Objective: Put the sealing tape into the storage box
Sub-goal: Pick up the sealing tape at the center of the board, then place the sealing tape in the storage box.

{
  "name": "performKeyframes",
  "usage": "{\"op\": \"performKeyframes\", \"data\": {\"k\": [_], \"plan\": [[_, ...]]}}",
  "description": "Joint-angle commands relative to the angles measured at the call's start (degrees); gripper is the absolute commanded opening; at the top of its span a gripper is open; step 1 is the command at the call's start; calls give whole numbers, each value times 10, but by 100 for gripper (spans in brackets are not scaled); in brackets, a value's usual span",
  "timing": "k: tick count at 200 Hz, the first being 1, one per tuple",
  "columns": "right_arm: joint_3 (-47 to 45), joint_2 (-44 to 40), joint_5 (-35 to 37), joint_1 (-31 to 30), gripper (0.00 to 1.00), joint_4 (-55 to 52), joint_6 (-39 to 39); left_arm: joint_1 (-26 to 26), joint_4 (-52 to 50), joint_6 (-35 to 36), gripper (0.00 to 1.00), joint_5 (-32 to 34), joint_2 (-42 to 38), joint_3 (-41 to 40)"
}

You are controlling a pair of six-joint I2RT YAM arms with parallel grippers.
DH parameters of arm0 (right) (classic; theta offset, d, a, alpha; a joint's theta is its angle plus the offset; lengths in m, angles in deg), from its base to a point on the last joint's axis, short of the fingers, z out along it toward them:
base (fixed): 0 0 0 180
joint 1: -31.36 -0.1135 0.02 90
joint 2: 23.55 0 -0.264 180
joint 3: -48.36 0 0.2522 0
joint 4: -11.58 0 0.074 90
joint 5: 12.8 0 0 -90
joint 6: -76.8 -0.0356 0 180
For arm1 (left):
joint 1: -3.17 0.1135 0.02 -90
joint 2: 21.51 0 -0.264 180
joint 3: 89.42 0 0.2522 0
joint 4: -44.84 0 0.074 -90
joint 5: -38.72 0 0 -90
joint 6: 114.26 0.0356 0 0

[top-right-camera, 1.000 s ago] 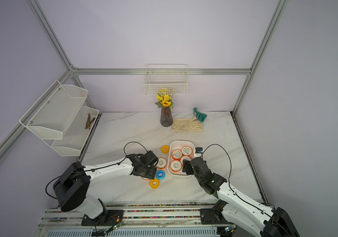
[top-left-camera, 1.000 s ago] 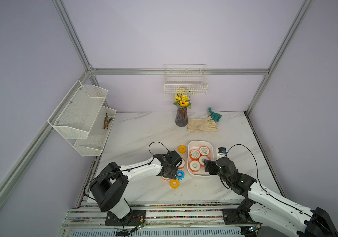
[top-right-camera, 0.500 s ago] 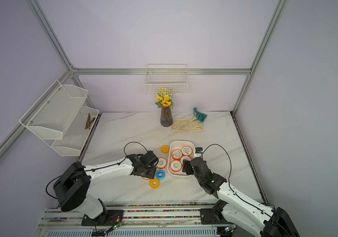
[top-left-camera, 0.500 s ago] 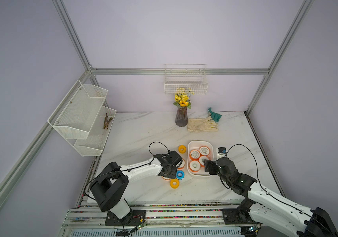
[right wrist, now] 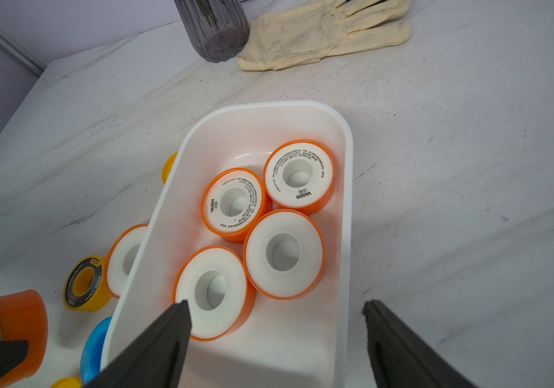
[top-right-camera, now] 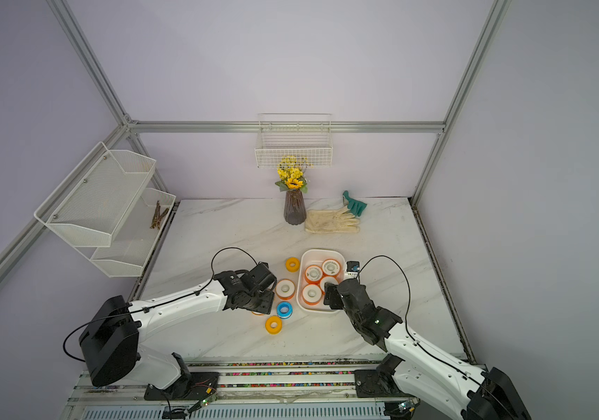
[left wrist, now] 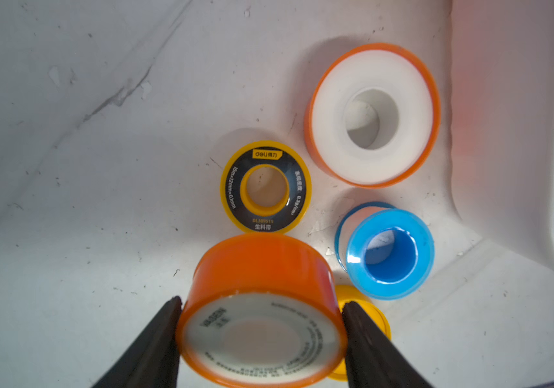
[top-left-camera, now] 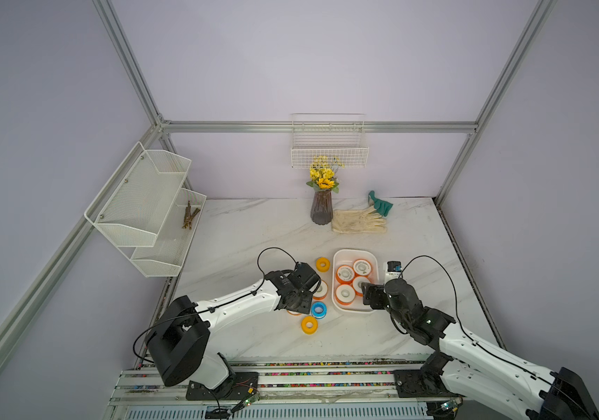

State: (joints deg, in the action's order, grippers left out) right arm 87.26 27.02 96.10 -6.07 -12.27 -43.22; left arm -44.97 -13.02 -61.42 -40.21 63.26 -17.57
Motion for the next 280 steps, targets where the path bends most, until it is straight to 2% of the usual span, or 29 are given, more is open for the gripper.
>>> {"op": "performKeyframes", "data": {"k": [1, 60, 117, 182, 227, 280], "plan": [[-1, -18, 19, 5, 85, -1, -14, -3, -17, 26, 65, 5, -18, 49], [-26, -57, 2, 72, 84, -16, -48, -7, -29, 78, 65, -31, 74, 211], [-53, -90, -37, 137, 83, -23, -69, -21, -50, 116, 63, -71, 244, 419], [-74, -120, -63, 166, 83, -19, -74, -26, -78, 128, 62, -94, 413, 631], [-74, -115, -72, 169, 83, -16, -71, -25, -87, 130, 62, -99, 492, 714], [-76, -117, -77, 171, 83, -12, -70, -22, -86, 137, 62, -97, 534, 752]]}}
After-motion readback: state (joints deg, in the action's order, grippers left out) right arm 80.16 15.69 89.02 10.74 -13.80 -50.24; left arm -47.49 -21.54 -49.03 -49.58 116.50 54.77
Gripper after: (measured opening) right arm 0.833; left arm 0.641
